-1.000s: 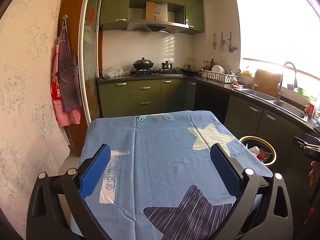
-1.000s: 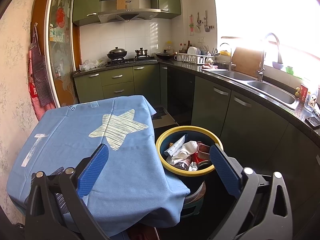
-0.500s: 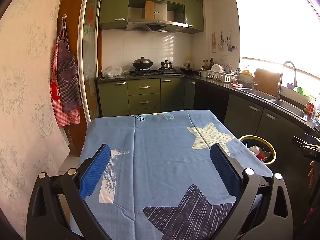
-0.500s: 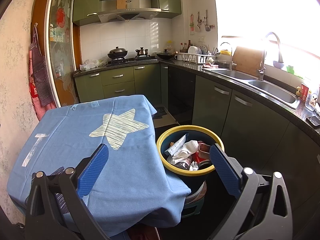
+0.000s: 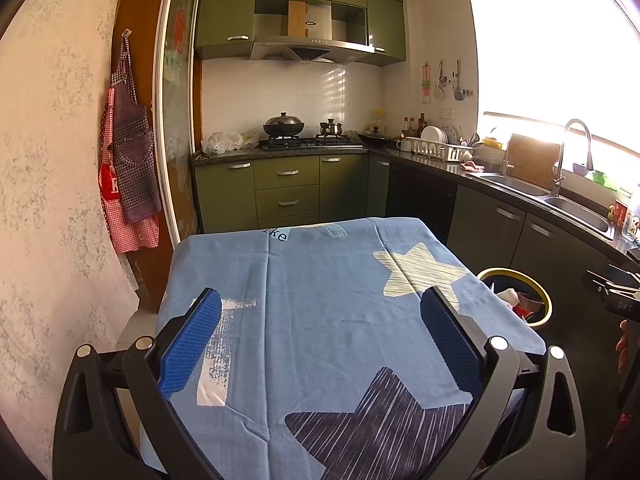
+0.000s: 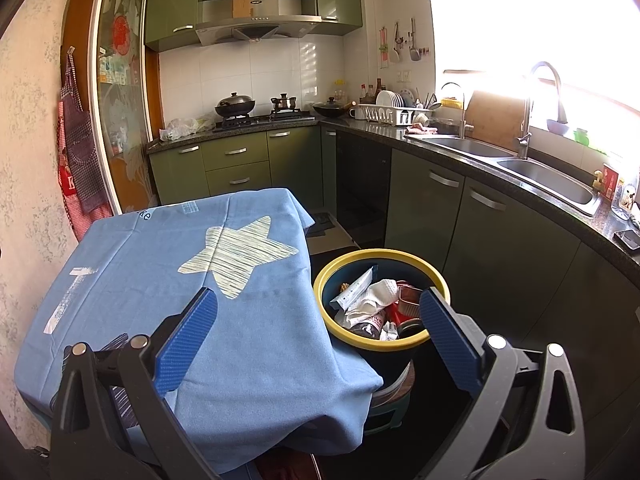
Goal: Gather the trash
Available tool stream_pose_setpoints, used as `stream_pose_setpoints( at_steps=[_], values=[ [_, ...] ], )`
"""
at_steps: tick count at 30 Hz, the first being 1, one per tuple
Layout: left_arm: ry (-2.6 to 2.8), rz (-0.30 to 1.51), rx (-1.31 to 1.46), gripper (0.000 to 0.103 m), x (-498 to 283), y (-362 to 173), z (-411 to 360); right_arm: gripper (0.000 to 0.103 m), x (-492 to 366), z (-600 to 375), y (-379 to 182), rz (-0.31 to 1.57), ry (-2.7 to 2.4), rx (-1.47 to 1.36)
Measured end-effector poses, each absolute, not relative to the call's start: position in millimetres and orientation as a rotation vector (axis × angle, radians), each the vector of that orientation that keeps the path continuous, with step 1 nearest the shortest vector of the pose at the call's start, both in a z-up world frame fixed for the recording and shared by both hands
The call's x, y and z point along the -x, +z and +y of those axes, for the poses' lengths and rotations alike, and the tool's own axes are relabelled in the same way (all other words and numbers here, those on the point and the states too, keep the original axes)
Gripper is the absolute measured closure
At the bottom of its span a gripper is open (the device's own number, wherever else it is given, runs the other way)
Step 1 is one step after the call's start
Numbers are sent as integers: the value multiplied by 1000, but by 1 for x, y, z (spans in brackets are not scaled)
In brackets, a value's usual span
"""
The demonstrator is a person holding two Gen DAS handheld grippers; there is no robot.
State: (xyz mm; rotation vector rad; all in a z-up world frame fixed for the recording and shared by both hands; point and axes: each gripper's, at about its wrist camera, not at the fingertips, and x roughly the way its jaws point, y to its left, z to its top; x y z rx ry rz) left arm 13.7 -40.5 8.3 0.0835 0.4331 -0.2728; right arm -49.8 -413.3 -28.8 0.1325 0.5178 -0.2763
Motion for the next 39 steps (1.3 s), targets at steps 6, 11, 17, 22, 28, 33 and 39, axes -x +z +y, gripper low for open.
stream_pose_setpoints(
  at_steps=[6, 11, 17, 22, 28, 33, 39],
  values=[
    [-279, 437, -78, 5, -14, 8, -39, 7, 48, -411, -31, 521, -273, -133],
    [-281, 442, -83, 5, -16, 7, -38, 7, 48, -410, -31, 520, -271, -134],
    [-282, 443, -87, 5, -17, 7, -39, 7, 47, -409, -32, 521, -274, -136],
    [-282, 444, -87, 5, -17, 7, -38, 7, 47, -409, -32, 521, -274, -135],
    [-287, 444, -87, 5, -18, 8, -38, 7, 47, -409, -32, 523, -272, -136],
    [-284, 441, -90, 5, -18, 8, -38, 7, 47, -408, -32, 524, -271, -136],
    [-286, 447, -90, 5, -19, 8, -39, 7, 46, -409, -32, 524, -272, -137]
  ],
)
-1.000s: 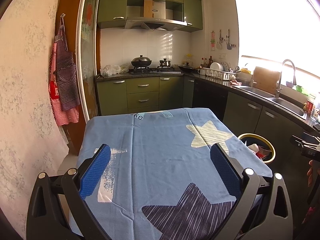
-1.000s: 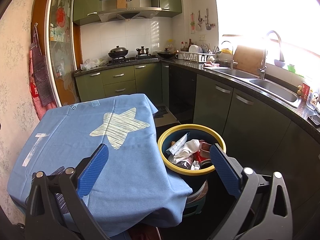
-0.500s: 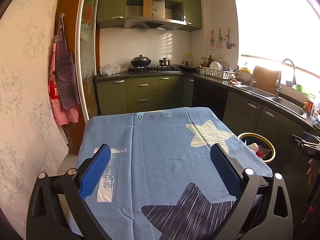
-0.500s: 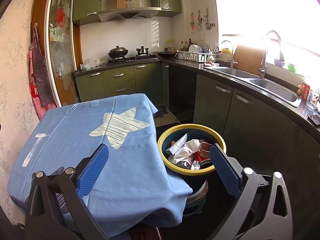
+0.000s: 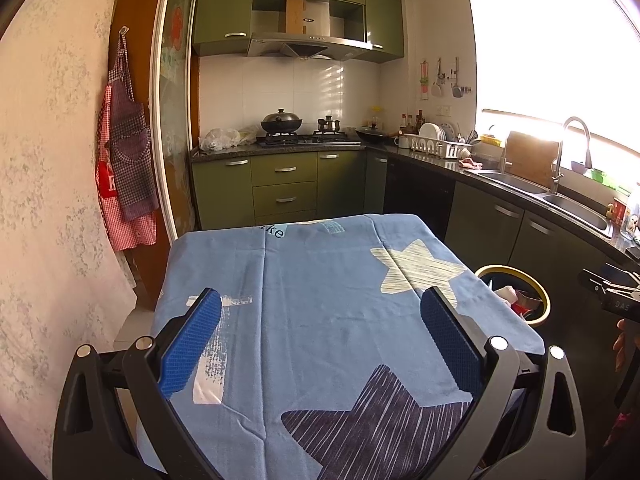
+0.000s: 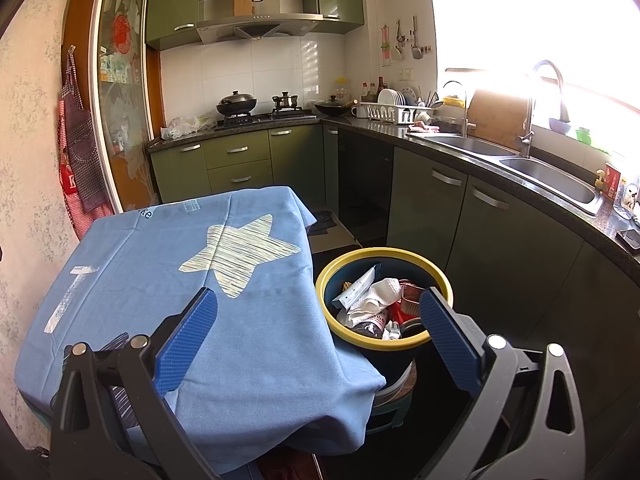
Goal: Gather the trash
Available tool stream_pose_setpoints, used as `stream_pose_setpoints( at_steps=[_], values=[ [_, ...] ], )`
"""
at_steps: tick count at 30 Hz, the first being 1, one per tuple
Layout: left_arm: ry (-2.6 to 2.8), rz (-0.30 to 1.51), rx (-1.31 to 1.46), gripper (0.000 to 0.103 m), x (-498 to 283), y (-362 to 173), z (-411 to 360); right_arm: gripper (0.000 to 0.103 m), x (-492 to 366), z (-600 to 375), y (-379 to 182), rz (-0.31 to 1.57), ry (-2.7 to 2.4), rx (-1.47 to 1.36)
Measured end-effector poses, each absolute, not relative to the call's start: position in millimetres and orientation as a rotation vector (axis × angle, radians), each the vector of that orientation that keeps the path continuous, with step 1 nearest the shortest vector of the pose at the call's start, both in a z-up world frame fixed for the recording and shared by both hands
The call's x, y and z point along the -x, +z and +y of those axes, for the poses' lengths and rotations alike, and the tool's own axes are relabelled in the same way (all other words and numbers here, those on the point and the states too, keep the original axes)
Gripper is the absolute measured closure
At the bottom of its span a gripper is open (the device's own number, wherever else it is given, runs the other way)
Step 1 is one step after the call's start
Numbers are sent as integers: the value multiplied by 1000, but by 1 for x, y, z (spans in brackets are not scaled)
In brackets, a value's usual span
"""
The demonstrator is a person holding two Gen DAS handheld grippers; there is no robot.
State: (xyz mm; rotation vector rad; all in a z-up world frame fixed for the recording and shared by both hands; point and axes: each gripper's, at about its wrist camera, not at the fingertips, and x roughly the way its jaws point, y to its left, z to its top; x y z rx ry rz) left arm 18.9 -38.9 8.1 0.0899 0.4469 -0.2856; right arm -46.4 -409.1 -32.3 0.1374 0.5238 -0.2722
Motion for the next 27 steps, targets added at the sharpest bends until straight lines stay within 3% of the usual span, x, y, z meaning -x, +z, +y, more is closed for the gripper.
stream_pose_setpoints(
  at_steps=[19, 27],
  values=[
    [-334, 444, -51, 5, -34, 7, -39, 7, 41, -408, -33, 533, -266, -127],
    [-239, 641, -83, 5, -141, -31, -36, 7, -35, -403, -40, 612, -201, -78]
  ],
)
